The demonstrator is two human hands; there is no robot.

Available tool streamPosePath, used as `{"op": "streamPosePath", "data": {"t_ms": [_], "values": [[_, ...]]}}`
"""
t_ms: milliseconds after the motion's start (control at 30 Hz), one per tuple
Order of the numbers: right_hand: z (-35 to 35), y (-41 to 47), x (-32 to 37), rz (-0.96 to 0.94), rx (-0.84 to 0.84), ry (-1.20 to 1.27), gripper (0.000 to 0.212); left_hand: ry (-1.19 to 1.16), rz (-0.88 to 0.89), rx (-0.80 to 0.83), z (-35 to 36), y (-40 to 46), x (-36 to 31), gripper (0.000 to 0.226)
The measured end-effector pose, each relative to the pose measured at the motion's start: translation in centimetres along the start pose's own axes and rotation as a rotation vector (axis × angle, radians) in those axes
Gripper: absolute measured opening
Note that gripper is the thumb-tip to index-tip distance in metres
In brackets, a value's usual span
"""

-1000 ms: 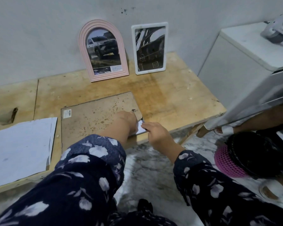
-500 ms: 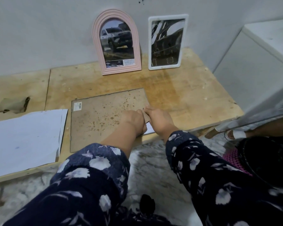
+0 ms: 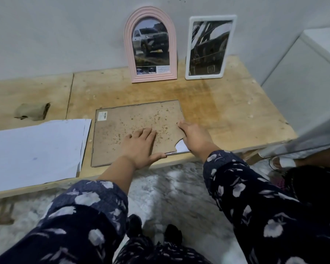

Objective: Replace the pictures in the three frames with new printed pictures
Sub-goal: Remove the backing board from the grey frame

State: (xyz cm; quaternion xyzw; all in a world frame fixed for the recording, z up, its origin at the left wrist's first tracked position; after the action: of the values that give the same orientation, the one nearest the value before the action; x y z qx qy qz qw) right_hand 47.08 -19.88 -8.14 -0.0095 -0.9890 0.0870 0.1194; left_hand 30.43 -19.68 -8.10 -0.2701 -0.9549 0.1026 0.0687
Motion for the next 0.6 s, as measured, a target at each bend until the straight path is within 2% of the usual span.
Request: {"op": "streamPosePath", "data": {"t_ms": [100, 233, 333, 600], "values": [[-0.1, -0.6, 0.5, -0.025, 0.030, -0.215, 0.060, 0.015, 0.014, -0.015, -0.1, 0.1, -0.1, 0.096], [0.5, -1.7, 3.7, -0.218, 0.010, -0.400, 0.075, 0.032, 0.018, -0.003, 0.1, 0.2, -0.4, 0.095], [1.4, -2.4, 5.4, -0.297, 0.059, -0.324, 0.070, 0.015, 0.015, -0.009, 0.1, 0.1, -0.5, 0.095], [1.2, -2.8, 6.4, -0.265, 0.072, -0.131, 0.059, -0.039, 0.010, 0.014, 1.2, -0.9, 1.2, 0.099]]}}
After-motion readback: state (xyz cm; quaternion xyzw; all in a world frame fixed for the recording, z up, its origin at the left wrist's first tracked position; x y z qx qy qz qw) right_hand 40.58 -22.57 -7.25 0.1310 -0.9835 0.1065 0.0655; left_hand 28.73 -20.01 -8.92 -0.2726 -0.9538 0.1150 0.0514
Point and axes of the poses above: each hand's wrist, its own y-axis towards the middle knuckle, its own z-axis out of the palm, x = y × z, the point moved 9 cm from there along y, towards the middle knuckle, and after that the axes turned 1 degree about y, right-handed, at the moved point
